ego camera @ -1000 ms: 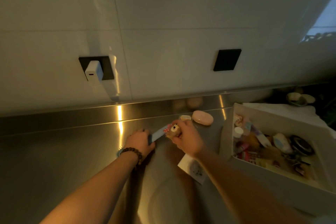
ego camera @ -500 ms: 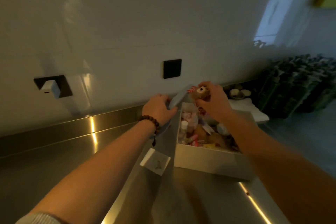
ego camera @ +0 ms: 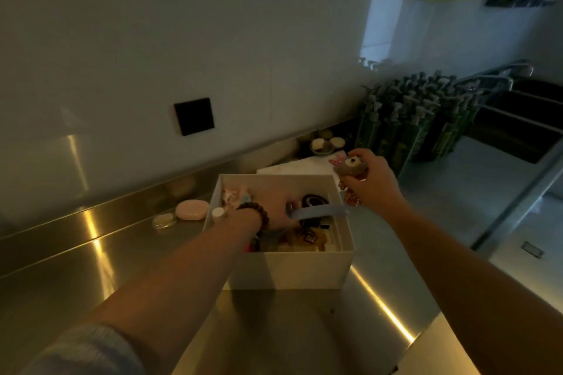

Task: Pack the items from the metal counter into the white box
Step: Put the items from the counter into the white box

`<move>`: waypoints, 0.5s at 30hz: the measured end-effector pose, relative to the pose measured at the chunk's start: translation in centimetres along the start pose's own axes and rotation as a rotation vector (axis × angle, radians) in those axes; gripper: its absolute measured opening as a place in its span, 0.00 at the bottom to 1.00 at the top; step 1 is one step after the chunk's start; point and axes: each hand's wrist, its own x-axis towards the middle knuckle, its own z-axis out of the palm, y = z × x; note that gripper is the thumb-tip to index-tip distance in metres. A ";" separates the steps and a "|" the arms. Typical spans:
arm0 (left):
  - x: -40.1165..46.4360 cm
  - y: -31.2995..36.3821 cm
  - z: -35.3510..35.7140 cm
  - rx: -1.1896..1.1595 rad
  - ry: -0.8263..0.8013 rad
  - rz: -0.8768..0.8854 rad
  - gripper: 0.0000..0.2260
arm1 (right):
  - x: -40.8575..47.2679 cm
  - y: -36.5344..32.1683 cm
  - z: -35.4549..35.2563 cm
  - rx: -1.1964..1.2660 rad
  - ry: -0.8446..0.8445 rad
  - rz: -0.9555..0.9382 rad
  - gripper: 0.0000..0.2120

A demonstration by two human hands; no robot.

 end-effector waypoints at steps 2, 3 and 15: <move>0.3 -0.4 0.9 -0.025 -0.085 -0.032 0.11 | -0.1 0.7 1.1 0.018 -0.041 -0.024 0.23; 0.4 -0.6 1.1 -0.006 -0.113 -0.034 0.13 | 0.0 0.9 1.7 0.020 -0.069 -0.041 0.23; 0.0 -3.2 1.8 0.030 -0.066 -0.025 0.19 | 2.8 0.0 8.5 -0.011 -0.315 -0.073 0.24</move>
